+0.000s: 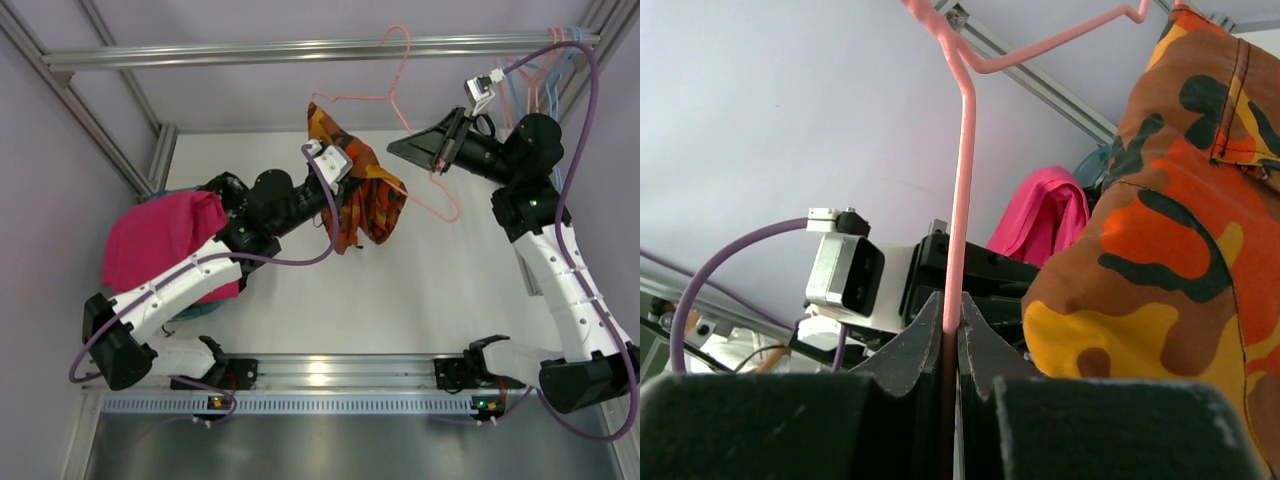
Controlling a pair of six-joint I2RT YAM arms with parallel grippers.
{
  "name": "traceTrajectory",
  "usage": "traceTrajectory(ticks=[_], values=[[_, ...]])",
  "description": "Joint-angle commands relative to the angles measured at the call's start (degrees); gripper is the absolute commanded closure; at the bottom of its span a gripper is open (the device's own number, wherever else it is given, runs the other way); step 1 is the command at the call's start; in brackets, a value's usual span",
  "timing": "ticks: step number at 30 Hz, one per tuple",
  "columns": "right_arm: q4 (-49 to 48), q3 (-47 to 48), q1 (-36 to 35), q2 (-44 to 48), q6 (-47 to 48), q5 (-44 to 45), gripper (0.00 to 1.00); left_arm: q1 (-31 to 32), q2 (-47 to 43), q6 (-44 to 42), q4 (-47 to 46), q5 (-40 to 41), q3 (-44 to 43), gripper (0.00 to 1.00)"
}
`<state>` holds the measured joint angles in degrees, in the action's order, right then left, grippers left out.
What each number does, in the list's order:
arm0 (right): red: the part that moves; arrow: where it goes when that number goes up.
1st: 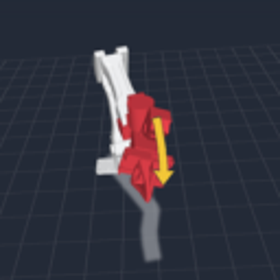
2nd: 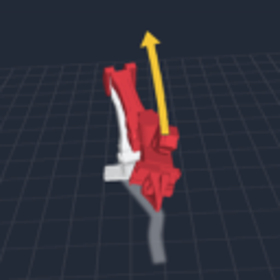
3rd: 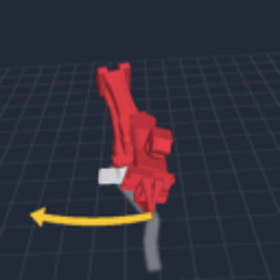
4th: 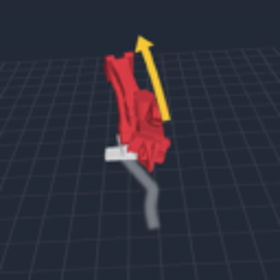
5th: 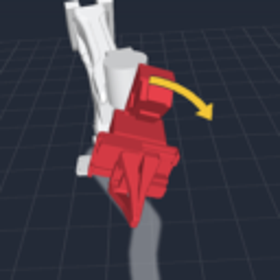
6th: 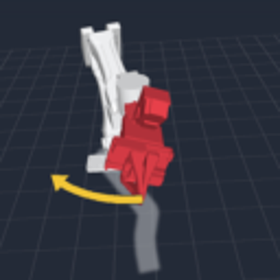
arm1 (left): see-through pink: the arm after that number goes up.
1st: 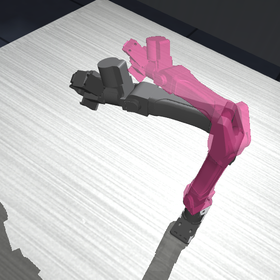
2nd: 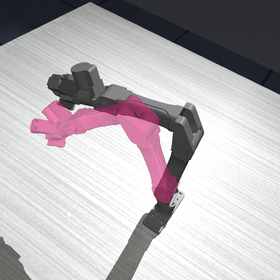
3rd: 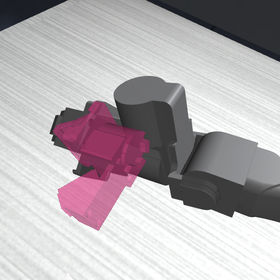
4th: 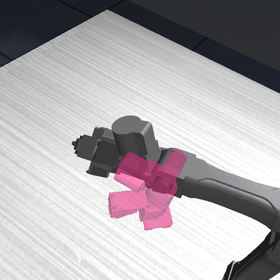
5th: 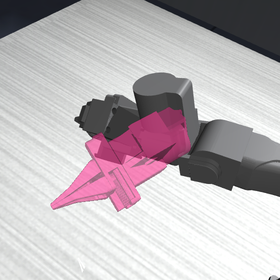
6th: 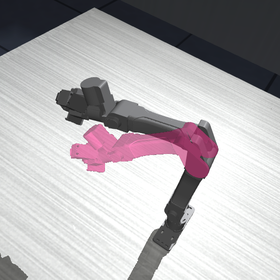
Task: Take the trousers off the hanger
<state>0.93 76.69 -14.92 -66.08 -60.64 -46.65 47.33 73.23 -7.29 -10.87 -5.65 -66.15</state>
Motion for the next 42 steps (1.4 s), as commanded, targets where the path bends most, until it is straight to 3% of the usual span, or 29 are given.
traceTrajectory(ticks=[1,7,15,31,42], values=[[-14.8,6.9,0.1,1.1,2.1,3.7,1.0,-0.4,1.5,2.2,-2.0,-2.7,-0.5,1.0],[-15.8,6.5,-0.6,0.4,0.9,3.0,1.0,-0.2,6.4,6.1,-2.1,-12.0,-3.6,1.0],[-15.5,5.7,-1.8,0.8,1.6,3.5,1.0,0.2,6.2,4.7,-2.0,-9.7,-3.5,1.0],[-15.8,8.7,-1.7,0.4,0.0,4.4,1.0,0.2,4.6,2.5,0.2,-8.9,-2.1,0.56],[-15.7,8.4,-1.7,0.9,-0.3,4.4,1.0,0.2,6.8,1.0,0.2,-0.4,-3.9,0.56]])
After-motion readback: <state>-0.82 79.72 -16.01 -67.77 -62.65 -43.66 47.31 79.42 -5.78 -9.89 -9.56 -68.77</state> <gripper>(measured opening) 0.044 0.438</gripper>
